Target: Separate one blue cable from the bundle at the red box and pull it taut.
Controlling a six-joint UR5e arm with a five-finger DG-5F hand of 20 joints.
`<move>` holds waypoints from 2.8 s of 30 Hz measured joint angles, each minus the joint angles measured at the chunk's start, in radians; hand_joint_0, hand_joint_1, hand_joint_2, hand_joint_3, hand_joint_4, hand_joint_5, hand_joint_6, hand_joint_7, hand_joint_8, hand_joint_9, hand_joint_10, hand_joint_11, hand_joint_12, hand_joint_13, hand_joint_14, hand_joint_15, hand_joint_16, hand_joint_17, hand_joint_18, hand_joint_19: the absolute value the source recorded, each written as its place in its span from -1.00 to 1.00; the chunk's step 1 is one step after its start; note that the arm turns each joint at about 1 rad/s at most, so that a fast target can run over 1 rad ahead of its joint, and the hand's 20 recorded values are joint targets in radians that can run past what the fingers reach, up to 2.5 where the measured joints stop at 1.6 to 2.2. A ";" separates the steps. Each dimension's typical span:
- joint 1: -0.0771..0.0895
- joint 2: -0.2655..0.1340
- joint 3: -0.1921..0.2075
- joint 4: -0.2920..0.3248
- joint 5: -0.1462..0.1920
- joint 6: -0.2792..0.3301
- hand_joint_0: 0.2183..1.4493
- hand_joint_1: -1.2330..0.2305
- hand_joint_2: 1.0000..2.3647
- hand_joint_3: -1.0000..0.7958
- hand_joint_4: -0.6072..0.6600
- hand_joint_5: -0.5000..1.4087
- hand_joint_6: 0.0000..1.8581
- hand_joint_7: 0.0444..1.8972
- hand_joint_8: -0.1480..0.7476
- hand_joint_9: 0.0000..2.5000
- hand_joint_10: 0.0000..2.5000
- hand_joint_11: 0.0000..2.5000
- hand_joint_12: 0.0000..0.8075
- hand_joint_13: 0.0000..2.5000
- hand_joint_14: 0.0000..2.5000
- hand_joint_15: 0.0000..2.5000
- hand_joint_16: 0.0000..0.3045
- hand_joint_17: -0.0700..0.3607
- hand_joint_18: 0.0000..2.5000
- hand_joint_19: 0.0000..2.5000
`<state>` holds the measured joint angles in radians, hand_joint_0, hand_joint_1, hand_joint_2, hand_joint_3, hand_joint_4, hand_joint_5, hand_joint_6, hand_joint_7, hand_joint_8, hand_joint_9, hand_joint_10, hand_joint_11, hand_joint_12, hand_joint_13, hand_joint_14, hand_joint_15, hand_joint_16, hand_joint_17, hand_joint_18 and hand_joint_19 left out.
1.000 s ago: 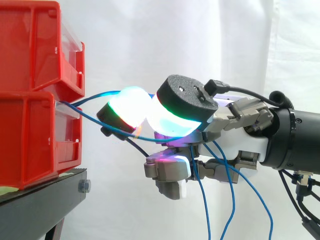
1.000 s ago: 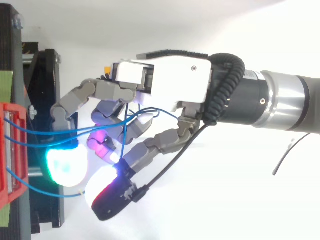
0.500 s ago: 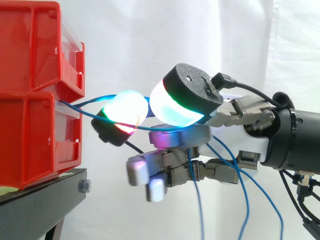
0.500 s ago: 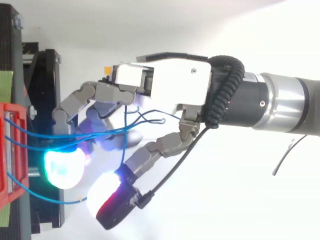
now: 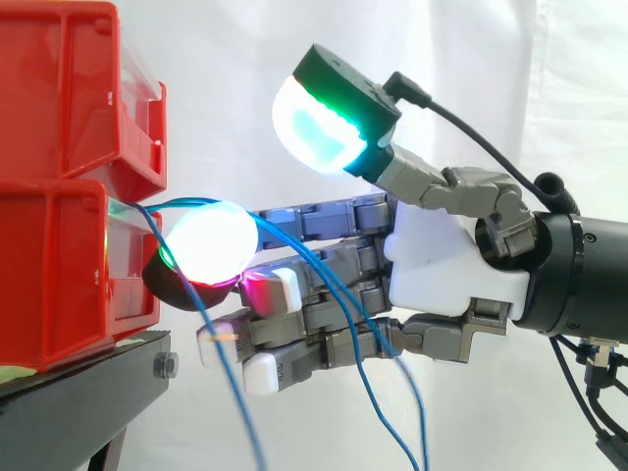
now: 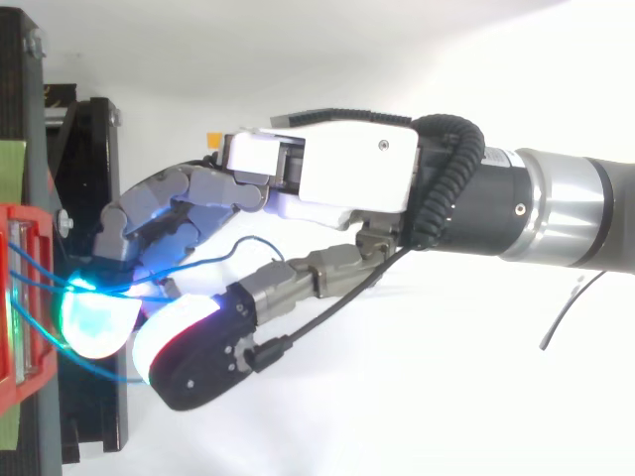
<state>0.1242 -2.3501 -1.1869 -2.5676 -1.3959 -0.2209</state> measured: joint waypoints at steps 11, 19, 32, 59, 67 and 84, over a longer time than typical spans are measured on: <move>0.002 0.000 -0.003 -0.001 0.000 -0.001 -0.38 -0.10 -1.00 -0.44 0.23 -0.72 -0.12 -0.22 -0.08 -0.34 -0.18 0.10 -0.11 -0.09 -1.00 0.14 -0.70 -0.19 -0.39 -0.34; 0.003 0.000 -0.023 0.001 -0.003 -0.012 -0.37 -0.16 -1.00 -0.43 0.25 -0.73 -0.11 -0.22 -0.04 -0.46 0.54 -0.11 -0.13 -0.16 -0.34 0.06 -0.70 -0.19 -0.32 -0.26; 0.008 0.001 -0.026 0.000 -0.001 -0.080 -0.38 -0.13 -1.00 -0.44 0.25 -0.72 -0.06 -0.24 -0.04 -0.58 1.00 -0.27 -0.15 -0.33 1.00 -0.13 -0.74 -0.26 0.03 0.29; -0.029 0.001 -0.026 -0.002 0.141 0.020 -0.38 -0.04 -1.00 -0.44 0.26 -0.72 -0.01 -0.24 -0.03 -0.58 1.00 -0.20 -0.17 -0.32 1.00 -0.10 -0.75 -0.27 0.14 0.50; -0.029 0.001 -0.026 -0.003 0.108 0.023 -0.37 -0.02 -1.00 -0.44 0.26 -0.71 -0.01 -0.23 -0.03 -0.58 1.00 -0.22 -0.17 -0.31 1.00 -0.09 -0.75 -0.27 0.14 0.50; -0.027 0.035 -0.026 -0.090 0.064 -0.069 -0.29 0.01 -0.99 -0.24 0.19 -0.69 -0.01 -0.20 -0.02 -0.52 1.00 -0.16 -0.12 -0.28 1.00 -0.08 -0.73 -0.24 0.15 0.46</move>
<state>0.0976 -2.3154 -1.2130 -2.6576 -1.3324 -0.2904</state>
